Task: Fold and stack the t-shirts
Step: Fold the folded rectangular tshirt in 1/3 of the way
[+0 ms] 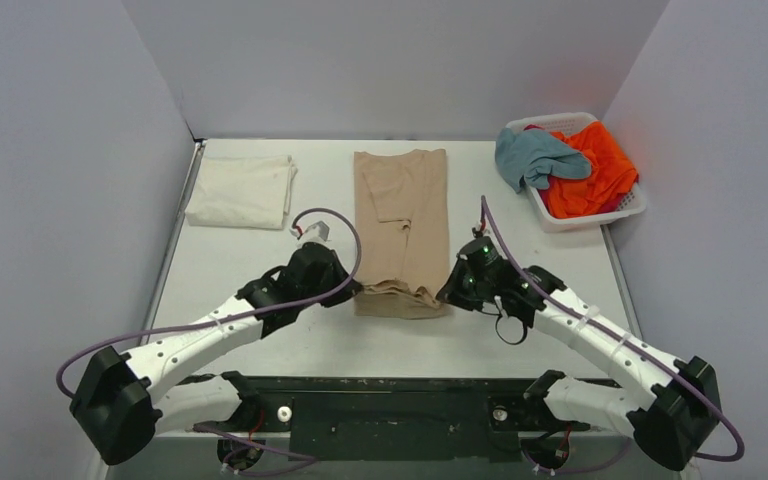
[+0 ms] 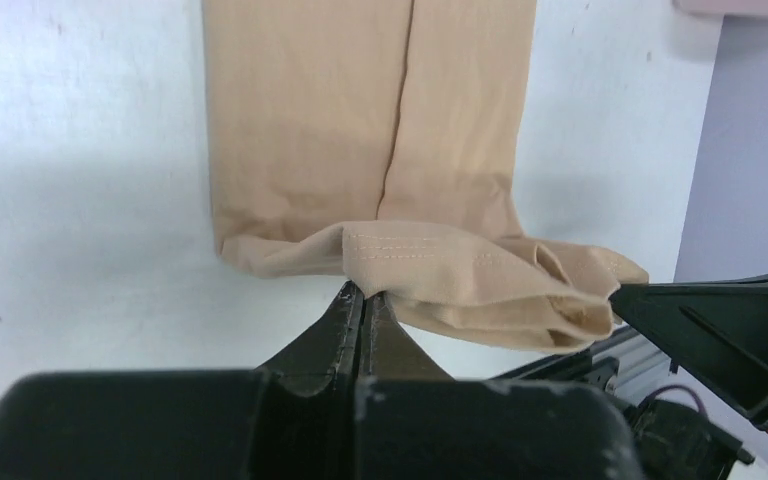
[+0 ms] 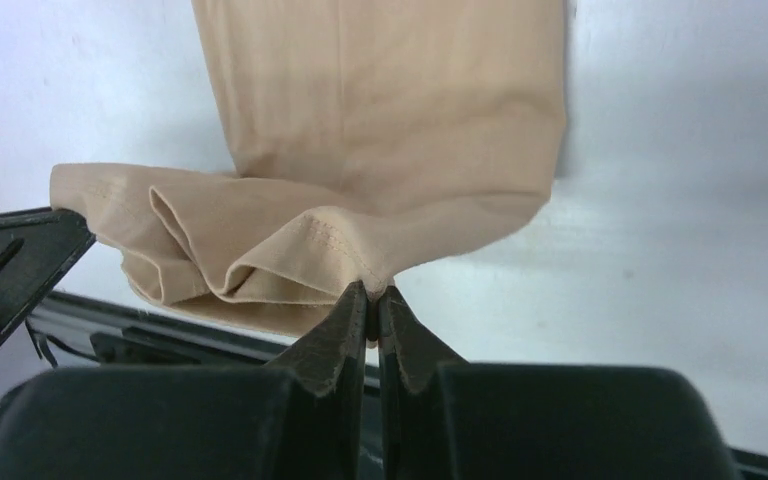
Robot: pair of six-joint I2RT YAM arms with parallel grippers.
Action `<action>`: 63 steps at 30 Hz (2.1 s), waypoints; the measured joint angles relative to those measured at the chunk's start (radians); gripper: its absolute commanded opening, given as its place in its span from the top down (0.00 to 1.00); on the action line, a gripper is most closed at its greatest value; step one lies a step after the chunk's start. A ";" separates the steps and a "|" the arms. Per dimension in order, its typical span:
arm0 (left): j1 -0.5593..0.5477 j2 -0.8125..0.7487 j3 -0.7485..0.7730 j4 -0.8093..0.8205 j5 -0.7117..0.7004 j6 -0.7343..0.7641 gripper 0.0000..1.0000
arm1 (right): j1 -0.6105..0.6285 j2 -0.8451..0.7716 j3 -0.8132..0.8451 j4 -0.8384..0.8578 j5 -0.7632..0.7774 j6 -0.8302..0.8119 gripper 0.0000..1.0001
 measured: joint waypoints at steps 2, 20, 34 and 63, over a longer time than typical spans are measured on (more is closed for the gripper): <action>0.051 0.057 0.060 0.004 0.021 0.045 1.00 | -0.046 0.079 0.072 0.008 0.000 -0.036 1.00; 0.317 0.549 0.393 0.069 0.192 0.246 1.00 | -0.305 0.547 0.434 0.077 -0.101 -0.213 1.00; 0.369 0.788 0.572 0.065 0.274 0.329 1.00 | -0.391 0.758 0.533 0.126 -0.175 -0.272 1.00; 0.425 0.494 0.370 -0.008 0.278 0.345 0.11 | -0.366 0.619 0.412 0.151 -0.236 -0.343 0.19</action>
